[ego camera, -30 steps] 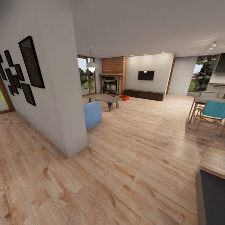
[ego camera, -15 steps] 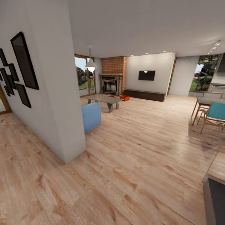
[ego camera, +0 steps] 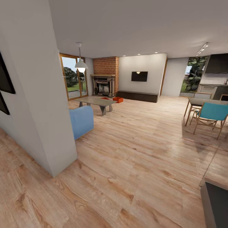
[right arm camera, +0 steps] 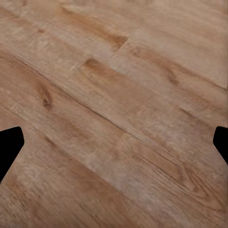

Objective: Move the two storage containers from the living room to the garage. In the garage, place one container on the floor and stack the other container on top of it (either order is fine).

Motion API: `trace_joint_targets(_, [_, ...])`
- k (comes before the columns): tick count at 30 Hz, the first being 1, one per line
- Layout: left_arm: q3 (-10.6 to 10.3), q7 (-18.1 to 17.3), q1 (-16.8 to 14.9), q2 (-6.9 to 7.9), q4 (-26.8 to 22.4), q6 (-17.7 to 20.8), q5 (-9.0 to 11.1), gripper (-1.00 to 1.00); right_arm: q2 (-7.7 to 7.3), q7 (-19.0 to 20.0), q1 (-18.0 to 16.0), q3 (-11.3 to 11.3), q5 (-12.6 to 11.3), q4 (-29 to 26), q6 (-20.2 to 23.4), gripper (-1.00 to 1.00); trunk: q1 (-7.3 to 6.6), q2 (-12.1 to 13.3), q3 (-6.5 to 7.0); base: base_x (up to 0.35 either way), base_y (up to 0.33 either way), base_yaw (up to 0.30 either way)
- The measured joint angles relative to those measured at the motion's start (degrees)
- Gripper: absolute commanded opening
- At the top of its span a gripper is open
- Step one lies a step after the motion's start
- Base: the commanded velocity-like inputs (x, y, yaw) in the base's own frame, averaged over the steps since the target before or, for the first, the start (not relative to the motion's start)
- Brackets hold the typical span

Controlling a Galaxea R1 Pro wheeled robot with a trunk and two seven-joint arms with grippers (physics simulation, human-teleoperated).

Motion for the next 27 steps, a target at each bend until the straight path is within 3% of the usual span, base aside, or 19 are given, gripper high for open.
trace_joint_targets(27, [-0.01, 0.0, 0.0, 0.0, -0.01, 0.03, -0.01, 1.0, 0.0, -0.01, 0.0, -0.06, 0.02, 0.0, 0.0, 1.0, 0.0, 0.0, 0.0, 0.327, 0.0, -0.001])
